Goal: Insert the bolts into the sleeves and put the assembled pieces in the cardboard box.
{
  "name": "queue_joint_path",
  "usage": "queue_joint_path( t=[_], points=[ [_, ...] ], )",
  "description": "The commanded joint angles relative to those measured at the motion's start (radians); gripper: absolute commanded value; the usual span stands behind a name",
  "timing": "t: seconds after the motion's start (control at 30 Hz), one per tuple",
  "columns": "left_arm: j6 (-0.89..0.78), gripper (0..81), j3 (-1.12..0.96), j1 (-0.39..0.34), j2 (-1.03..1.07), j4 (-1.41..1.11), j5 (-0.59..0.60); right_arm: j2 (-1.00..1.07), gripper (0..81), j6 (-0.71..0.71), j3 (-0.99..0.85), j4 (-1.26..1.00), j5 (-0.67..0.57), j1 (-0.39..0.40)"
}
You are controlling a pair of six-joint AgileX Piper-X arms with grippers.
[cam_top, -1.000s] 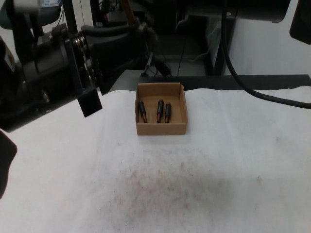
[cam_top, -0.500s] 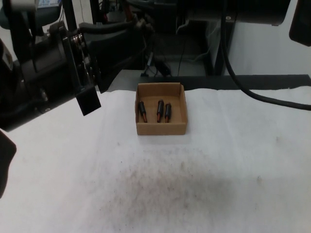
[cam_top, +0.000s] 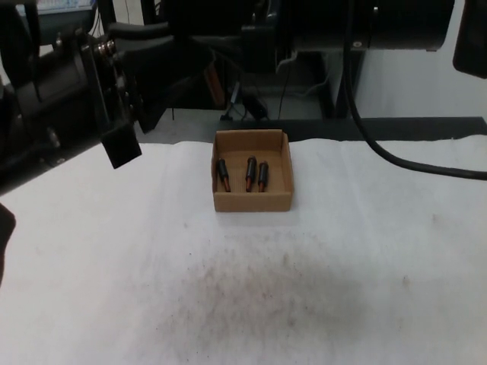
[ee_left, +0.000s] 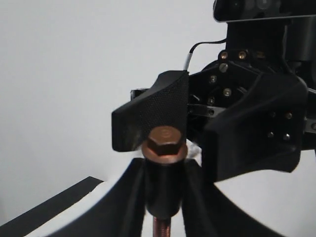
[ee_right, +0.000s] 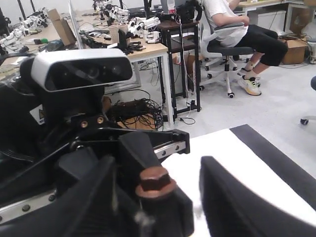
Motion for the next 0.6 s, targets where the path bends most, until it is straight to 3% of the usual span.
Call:
queue_joint_path(
  t=[0.0, 0.23, 0.47, 0.57],
  points=[
    [-0.015, 0.2, -0.017, 0.003, -0.014, -0.024, 0.022, -0.005, 49.9, -0.009, -0.003, 0.005, 0.002, -0.004],
    [-0.01, 0.2, -0.017, 0.003, -0.014, 0.013, 0.029, -0.009, 49.9, -0.009, -0.003, -0.13, 0.002, -0.004],
    [0.071, 0.2, -0.017, 0.003, -0.014, 0.271, 0.045, -0.031, 49.6, 0.01, -0.006, -0.176, 0.014, -0.004],
    [0.137, 0.2, -0.017, 0.003, -0.014, 0.407, 0.018, -0.035, 39.1, 0.01, -0.006, -0.128, 0.115, -0.004]
  ],
)
